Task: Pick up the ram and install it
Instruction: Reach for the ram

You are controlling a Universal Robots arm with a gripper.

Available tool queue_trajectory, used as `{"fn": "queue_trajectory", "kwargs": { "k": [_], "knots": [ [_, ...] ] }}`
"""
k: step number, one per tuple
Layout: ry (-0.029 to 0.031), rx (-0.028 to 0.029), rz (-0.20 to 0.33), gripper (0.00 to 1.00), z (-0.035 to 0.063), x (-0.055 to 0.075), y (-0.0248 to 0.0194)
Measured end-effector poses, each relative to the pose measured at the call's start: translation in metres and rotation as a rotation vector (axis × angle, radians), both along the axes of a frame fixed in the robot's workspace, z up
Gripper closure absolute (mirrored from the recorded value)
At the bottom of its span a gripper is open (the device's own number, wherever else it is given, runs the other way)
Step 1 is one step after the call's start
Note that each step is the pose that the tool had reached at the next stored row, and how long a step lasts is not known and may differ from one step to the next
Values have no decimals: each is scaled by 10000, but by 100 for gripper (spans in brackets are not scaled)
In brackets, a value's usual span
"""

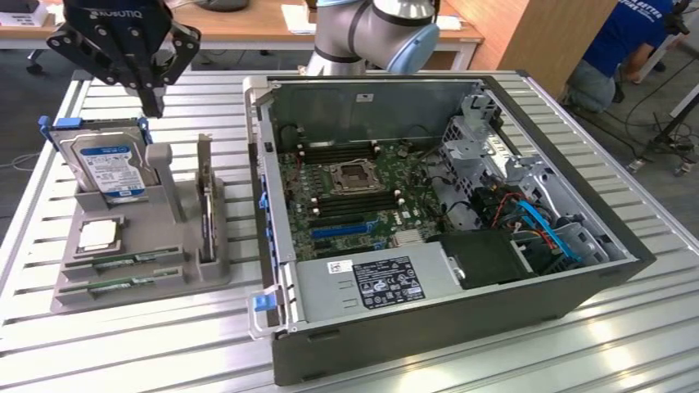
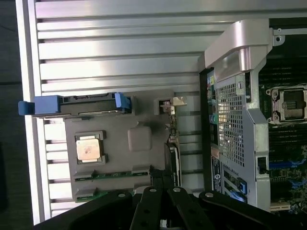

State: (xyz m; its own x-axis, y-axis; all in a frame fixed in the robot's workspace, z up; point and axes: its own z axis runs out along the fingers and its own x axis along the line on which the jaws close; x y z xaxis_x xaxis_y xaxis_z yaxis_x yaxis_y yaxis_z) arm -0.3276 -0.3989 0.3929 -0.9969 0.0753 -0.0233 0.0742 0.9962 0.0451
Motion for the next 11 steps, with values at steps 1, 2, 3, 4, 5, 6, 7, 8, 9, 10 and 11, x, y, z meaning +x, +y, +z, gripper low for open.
{"fn": "queue_trajectory", "kwargs": {
  "k": [1,2,3,4,5,6,7,8,9,10,11],
  "knots": [
    [0,0,0,91,0,-14,0],
    [1,0,0,91,0,-29,0],
    [0,0,0,91,0,-43,0],
    [0,0,-1,91,0,-56,0],
    [0,0,0,91,0,-70,0],
    [0,0,1,91,0,-85,0],
    [1,0,0,91,0,-100,0],
    [1,0,0,91,0,-116,0],
    [1,0,1,91,0,-132,0],
    [0,0,0,91,0,-149,0],
    [1,0,0,91,0,-167,0]
  ]
}}
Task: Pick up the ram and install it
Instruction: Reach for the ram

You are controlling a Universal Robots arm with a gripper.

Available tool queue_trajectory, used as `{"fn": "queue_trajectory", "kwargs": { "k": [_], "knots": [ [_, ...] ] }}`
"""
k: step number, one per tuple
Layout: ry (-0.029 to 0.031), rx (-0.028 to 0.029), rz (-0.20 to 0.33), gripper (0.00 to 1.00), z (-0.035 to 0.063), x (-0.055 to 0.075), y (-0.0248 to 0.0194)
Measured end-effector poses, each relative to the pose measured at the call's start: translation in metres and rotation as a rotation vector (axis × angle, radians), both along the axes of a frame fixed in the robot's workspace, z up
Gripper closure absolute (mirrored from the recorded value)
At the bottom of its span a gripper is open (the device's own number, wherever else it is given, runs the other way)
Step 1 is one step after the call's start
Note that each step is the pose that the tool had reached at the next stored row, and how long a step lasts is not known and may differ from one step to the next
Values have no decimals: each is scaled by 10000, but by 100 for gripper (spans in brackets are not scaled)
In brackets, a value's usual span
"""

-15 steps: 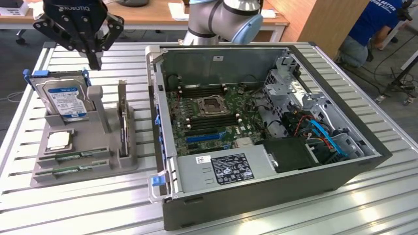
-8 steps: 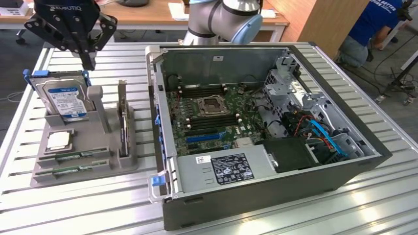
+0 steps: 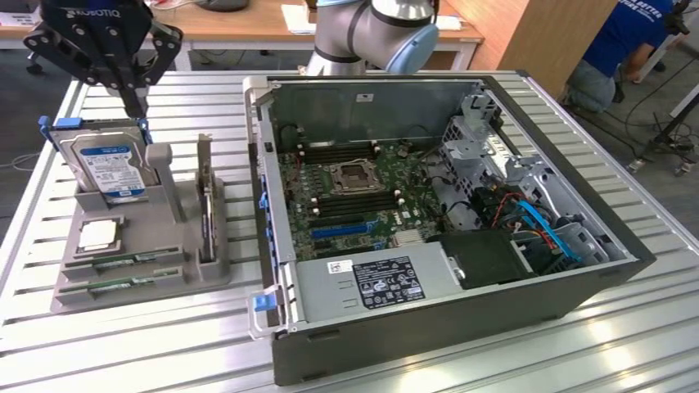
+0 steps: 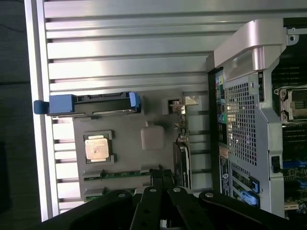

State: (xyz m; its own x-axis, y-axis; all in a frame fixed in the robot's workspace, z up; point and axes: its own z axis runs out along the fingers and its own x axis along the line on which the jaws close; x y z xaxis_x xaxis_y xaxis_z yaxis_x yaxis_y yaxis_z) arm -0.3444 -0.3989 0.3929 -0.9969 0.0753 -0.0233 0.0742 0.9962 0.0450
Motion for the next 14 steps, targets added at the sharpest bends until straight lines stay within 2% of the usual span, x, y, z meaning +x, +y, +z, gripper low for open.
{"fn": "queue_trajectory", "kwargs": {
  "k": [14],
  "knots": [
    [0,0,0,91,-3,-220,0]
  ]
}}
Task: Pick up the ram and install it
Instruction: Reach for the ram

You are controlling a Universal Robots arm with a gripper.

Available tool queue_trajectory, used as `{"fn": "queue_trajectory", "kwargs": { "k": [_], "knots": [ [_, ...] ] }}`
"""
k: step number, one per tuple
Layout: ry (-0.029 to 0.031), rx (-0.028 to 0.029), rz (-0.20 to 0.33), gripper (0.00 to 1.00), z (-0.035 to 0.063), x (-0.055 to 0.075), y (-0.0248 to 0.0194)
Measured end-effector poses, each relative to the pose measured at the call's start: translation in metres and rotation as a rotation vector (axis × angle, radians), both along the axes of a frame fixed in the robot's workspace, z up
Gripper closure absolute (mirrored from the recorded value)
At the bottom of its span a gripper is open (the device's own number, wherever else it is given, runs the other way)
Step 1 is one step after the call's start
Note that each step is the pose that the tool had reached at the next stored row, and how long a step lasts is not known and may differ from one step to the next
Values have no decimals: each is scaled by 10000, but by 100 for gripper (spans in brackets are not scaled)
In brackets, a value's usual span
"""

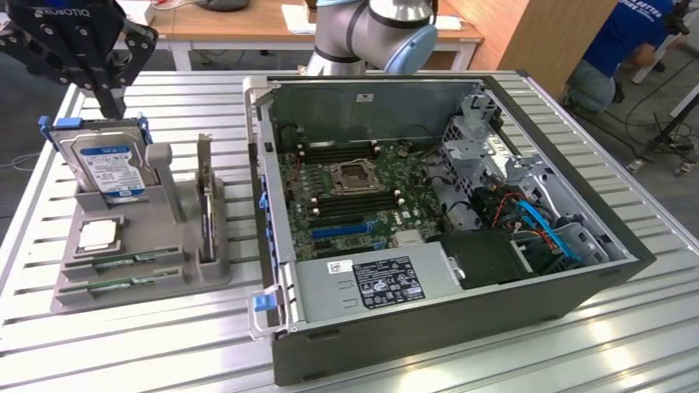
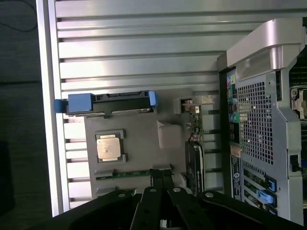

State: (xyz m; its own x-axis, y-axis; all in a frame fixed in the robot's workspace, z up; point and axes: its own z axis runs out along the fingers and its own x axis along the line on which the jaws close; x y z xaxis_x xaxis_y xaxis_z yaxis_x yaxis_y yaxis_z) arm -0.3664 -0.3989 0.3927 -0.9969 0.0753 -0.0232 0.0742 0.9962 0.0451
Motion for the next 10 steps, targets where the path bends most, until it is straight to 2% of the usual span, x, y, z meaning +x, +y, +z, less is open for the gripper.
{"fn": "queue_trajectory", "kwargs": {
  "k": [10],
  "knots": [
    [4,1,0,91,-1,-47,0]
  ]
}}
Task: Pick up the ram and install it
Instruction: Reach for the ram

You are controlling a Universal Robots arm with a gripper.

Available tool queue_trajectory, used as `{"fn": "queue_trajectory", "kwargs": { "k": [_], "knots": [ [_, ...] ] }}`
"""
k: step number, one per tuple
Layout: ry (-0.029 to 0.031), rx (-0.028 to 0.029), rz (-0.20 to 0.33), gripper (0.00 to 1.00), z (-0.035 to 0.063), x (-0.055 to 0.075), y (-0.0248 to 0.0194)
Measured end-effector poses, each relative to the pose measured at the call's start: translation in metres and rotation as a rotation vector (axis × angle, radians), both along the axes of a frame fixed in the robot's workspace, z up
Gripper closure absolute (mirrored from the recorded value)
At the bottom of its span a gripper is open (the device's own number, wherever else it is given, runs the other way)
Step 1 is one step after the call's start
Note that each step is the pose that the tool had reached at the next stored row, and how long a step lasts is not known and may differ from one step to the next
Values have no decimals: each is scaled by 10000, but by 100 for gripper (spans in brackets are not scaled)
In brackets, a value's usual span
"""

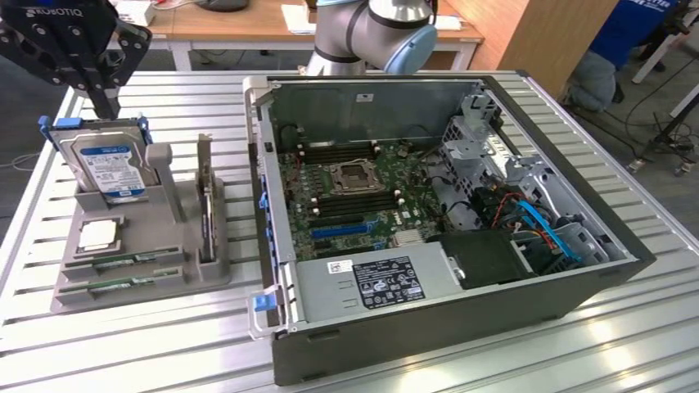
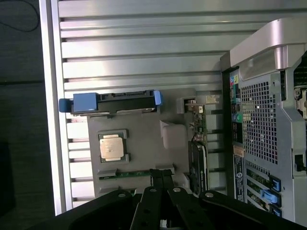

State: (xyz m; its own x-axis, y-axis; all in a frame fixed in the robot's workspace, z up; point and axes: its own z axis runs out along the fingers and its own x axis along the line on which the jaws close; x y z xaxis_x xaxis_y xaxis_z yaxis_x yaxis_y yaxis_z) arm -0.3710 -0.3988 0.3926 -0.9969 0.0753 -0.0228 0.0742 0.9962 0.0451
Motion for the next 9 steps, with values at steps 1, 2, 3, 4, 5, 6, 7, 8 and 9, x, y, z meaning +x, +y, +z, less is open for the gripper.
{"fn": "queue_trajectory", "kwargs": {
  "k": [1,2,3,4,5,6,7,8,9],
  "knots": [
    [0,-1,0,91,0,0,0],
    [0,-1,0,91,0,0,0],
    [0,-1,-1,91,0,-1,-2],
    [0,0,-1,91,0,-1,-6],
    [0,0,0,91,0,-1,-11],
    [0,-1,1,91,0,0,-21],
    [0,-1,0,91,0,0,-34],
    [0,0,0,91,0,0,-49],
    [1,-1,1,91,0,0,-64]
  ]
}}
